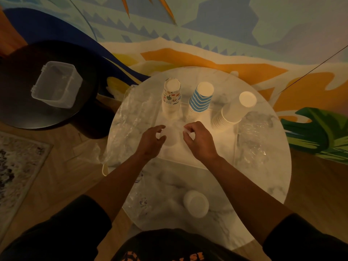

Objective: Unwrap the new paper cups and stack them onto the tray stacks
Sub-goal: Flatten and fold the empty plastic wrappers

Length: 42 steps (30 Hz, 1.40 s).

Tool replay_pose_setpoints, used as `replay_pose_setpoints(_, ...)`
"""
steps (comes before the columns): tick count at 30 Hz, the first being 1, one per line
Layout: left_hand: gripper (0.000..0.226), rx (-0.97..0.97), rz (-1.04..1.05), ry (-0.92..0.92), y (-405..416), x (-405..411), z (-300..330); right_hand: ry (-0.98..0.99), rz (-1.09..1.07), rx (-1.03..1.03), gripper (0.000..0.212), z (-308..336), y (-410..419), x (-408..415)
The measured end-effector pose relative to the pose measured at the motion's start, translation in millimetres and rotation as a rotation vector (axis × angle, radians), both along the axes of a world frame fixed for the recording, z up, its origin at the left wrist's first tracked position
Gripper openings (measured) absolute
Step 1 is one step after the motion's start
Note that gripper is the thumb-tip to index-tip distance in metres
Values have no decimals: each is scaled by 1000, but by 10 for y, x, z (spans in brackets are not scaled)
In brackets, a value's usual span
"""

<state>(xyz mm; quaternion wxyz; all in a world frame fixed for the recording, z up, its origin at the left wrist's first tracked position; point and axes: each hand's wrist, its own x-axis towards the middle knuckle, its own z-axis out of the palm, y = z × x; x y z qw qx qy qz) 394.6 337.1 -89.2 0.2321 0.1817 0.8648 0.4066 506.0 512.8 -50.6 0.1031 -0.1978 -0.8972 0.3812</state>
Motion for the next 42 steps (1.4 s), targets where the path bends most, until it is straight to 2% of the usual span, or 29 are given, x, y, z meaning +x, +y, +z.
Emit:
replay_pose_setpoints(6, 27, 65, 156, -117, 46, -12, -7, -23, 80, 41, 18, -49, -28, 46)
replay_pose_setpoints(10, 26, 117, 228, -203, 38, -5, -29, -56, 98, 47, 18, -115, -33, 103)
replay_pose_setpoints(18, 30, 135, 194, -280, 23, 4, -26, -71, 210, 163, 24, -236, -42, 166)
replay_pose_setpoints(23, 35, 139, 181, -299, 0, -3, -2, -150, 285, 175, 22, -261, -71, 141)
replay_pose_setpoints(31, 27, 186, 197, -365, -44, 31, 25, -166, 411, 309, 25, -241, -157, 8)
replay_pose_setpoints(36, 32, 187, 203, -368, -63, 37, 35, -162, 417, 322, 23, -231, -185, -61)
replay_pose_setpoints(38, 33, 172, 198, -345, -56, 26, 38, -172, 390, 282, 33, -201, -197, -66)
replay_pose_setpoints(42, 31, 142, 195, -305, -44, -7, 36, -267, 286, 131, 70, -152, -195, -104)
